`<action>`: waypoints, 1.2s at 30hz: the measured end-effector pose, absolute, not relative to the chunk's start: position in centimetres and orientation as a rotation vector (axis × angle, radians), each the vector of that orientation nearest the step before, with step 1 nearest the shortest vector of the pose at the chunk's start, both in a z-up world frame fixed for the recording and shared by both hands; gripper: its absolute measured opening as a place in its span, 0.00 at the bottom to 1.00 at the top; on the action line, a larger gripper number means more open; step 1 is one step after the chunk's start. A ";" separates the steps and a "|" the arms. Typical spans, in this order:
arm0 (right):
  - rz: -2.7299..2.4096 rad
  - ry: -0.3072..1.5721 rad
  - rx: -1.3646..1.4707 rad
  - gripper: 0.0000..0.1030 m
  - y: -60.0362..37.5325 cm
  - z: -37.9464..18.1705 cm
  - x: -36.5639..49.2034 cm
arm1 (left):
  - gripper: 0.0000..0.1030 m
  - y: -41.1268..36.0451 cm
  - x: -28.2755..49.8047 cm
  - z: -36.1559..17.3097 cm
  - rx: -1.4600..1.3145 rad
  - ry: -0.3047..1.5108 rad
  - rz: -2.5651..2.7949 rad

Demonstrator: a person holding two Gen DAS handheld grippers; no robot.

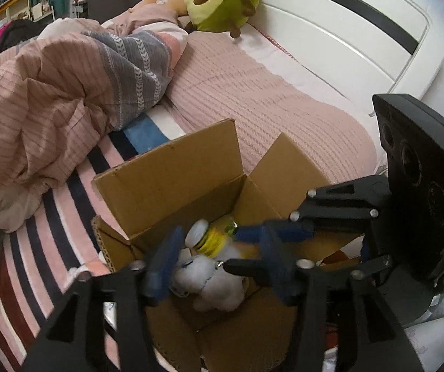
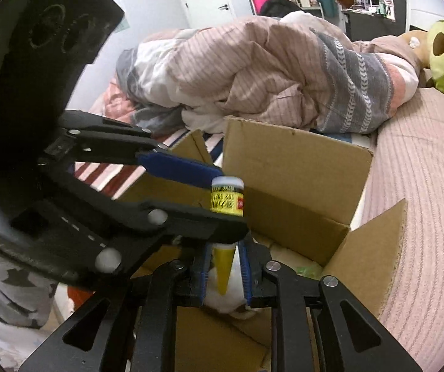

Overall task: Organize objects
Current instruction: 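Carry the glue tube over the box and open the right gripper, then move the right gripper back to the white packet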

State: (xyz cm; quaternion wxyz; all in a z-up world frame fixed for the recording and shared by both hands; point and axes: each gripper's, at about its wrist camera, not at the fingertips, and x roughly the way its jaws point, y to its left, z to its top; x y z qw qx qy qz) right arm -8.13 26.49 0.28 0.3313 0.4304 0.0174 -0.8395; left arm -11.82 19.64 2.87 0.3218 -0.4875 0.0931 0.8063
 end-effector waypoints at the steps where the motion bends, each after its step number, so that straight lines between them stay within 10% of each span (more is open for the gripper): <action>1: -2.199 0.050 1.124 0.32 26.6 0.3 -8.0 | 0.62 19.7 -11.7 3.0 -1.274 0.253 2.122; 36: -2.050 0.066 1.023 0.34 6.9 1.0 -1.2 | 0.76 -7.9 -3.0 2.4 -1.133 -0.085 2.475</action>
